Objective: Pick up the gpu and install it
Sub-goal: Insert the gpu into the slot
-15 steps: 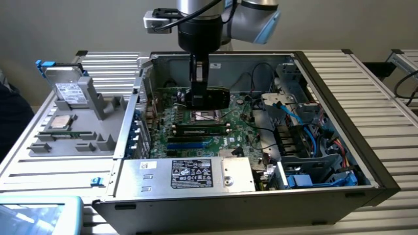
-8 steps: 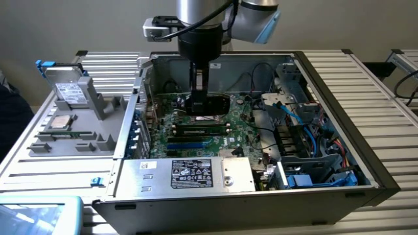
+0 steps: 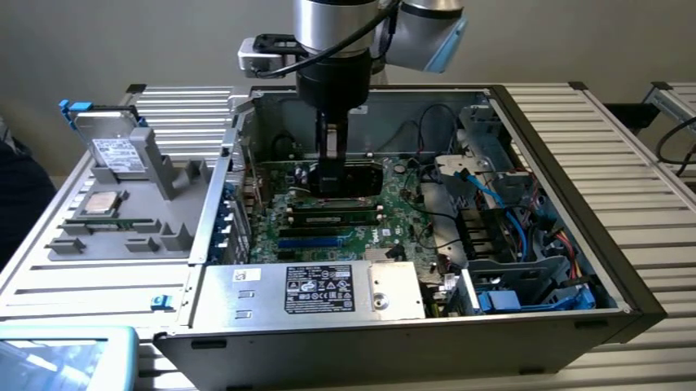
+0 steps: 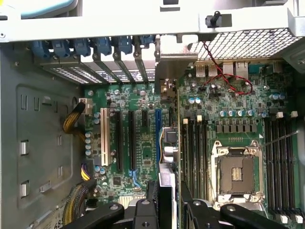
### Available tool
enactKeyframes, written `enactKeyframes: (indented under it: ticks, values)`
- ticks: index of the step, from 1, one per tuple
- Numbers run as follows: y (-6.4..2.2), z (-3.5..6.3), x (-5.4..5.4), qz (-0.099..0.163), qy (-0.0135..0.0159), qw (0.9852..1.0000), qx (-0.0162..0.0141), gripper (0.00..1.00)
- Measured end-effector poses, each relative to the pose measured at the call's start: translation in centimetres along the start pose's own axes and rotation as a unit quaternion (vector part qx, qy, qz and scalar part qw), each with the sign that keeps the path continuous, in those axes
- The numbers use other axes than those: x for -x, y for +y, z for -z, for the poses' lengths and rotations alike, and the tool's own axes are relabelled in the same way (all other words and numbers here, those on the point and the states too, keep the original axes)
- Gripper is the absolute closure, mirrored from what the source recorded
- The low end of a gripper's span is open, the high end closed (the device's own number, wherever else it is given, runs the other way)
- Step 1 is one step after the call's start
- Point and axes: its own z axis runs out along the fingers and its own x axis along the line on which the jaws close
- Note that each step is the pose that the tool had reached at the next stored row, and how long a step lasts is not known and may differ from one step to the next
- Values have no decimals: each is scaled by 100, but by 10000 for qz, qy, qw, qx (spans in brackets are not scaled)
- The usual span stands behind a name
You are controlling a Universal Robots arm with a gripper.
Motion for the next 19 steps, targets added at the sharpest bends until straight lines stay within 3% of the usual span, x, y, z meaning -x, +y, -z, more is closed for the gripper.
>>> enactKeyframes:
  ticks: [3,7,11,19]
  values:
    - [20,-52,-6,1,-13,10000,1,72]
    - [72,-119,-32,2,-59,10000,6,72]
    - [81,-156,-84,5,-144,9999,13,72]
    - [79,-225,-235,11,-349,9994,32,72]
